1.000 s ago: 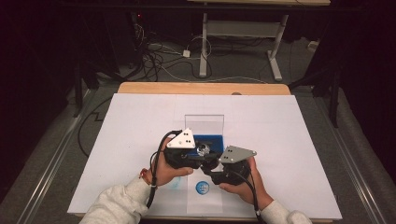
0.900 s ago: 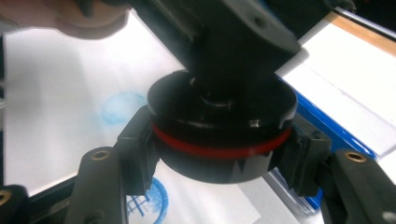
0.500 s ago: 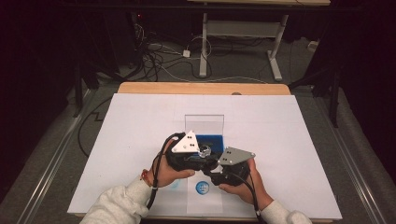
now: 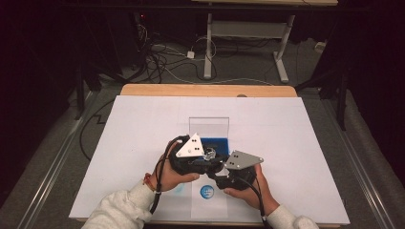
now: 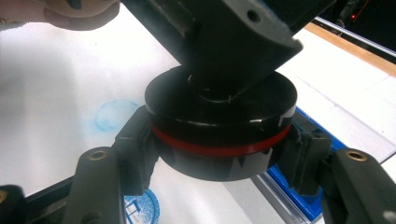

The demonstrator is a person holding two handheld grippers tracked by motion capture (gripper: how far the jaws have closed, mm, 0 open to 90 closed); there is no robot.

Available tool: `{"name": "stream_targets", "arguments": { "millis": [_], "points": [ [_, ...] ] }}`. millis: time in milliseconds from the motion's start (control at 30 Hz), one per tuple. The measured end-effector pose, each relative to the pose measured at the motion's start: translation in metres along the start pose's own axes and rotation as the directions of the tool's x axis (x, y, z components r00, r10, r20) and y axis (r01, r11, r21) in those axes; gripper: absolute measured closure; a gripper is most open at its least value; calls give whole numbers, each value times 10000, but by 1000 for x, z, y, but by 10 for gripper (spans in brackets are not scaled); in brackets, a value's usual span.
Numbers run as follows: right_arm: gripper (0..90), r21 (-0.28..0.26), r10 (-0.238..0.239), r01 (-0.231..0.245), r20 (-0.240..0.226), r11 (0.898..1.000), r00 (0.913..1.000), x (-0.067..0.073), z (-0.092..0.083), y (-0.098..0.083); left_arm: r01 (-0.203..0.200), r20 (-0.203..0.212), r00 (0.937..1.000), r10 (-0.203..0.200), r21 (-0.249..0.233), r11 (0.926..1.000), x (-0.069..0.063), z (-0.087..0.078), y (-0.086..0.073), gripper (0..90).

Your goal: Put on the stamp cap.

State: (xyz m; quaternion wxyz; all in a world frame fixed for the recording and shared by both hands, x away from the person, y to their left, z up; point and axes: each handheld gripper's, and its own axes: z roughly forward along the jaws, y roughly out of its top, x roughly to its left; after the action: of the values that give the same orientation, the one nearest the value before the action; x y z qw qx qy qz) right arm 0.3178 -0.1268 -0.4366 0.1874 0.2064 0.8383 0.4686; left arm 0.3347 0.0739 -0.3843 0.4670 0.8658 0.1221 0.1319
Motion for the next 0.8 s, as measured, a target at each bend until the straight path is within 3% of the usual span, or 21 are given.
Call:
{"name": "stream_targets", "arguments": {
  "millis": [267, 467, 800],
  "points": [
    [387, -139, 91, -91, -8, 9999, 10000, -1, -1, 0, -258, -294, 9993, 251, -235, 9994, -3, -4, 2, 547],
    [372, -22, 110, -110, 150, 9999, 9998, -1, 0, -1, -218, -233, 9995, 206, -510, 9985, -2, -13, 6, 547],
    [354, -76, 111, -110, 177, 9999, 9998, -3, -1, -1, -246, -184, 9995, 240, -292, 9993, -1, -11, 5, 548]
  ]
}}
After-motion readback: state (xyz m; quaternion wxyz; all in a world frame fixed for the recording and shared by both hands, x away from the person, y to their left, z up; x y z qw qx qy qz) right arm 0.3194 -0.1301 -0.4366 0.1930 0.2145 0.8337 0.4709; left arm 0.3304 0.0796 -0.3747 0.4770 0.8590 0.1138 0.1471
